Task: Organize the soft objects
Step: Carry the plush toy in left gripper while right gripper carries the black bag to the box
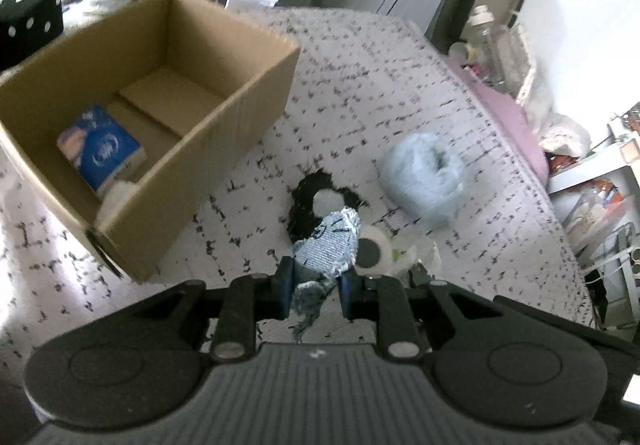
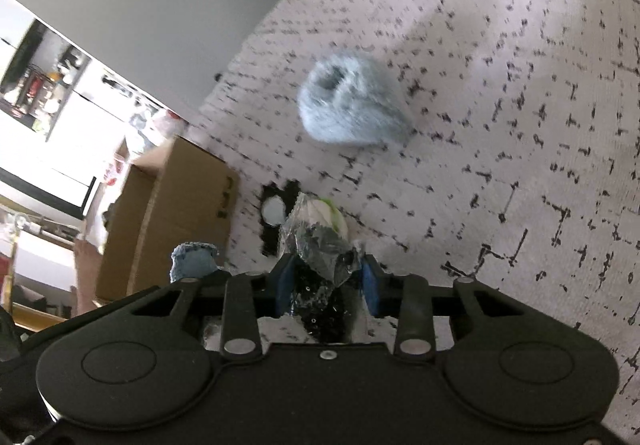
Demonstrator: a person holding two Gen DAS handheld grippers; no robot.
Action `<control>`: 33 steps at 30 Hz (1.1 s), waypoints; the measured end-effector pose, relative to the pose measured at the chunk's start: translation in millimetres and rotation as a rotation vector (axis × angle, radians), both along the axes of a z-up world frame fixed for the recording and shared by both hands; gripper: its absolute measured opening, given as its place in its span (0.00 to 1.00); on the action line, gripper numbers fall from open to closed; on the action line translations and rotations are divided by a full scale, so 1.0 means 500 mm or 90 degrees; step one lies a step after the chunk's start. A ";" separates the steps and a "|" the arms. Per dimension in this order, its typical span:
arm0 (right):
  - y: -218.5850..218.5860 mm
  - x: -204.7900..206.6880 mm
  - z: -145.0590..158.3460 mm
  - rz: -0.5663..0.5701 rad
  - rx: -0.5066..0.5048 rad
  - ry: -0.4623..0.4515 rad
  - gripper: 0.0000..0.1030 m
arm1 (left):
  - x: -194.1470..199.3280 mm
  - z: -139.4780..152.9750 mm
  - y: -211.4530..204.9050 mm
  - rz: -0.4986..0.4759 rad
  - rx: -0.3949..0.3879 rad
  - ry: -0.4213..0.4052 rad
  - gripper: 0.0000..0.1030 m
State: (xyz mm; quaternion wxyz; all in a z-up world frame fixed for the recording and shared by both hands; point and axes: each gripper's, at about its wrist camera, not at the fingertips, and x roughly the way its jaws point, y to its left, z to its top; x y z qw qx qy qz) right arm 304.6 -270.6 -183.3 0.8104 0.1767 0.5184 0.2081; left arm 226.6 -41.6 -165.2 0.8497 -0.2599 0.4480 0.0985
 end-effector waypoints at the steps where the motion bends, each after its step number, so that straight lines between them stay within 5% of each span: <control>1: 0.000 -0.003 0.008 0.001 0.004 -0.009 0.34 | -0.003 0.009 0.000 -0.004 0.004 -0.005 0.21; 17: 0.043 -0.064 0.097 0.063 0.043 -0.129 0.34 | -0.083 0.132 0.060 0.022 0.026 -0.081 0.21; 33: 0.117 -0.080 0.142 0.092 0.030 -0.206 0.34 | -0.131 0.178 0.172 0.072 0.044 -0.111 0.21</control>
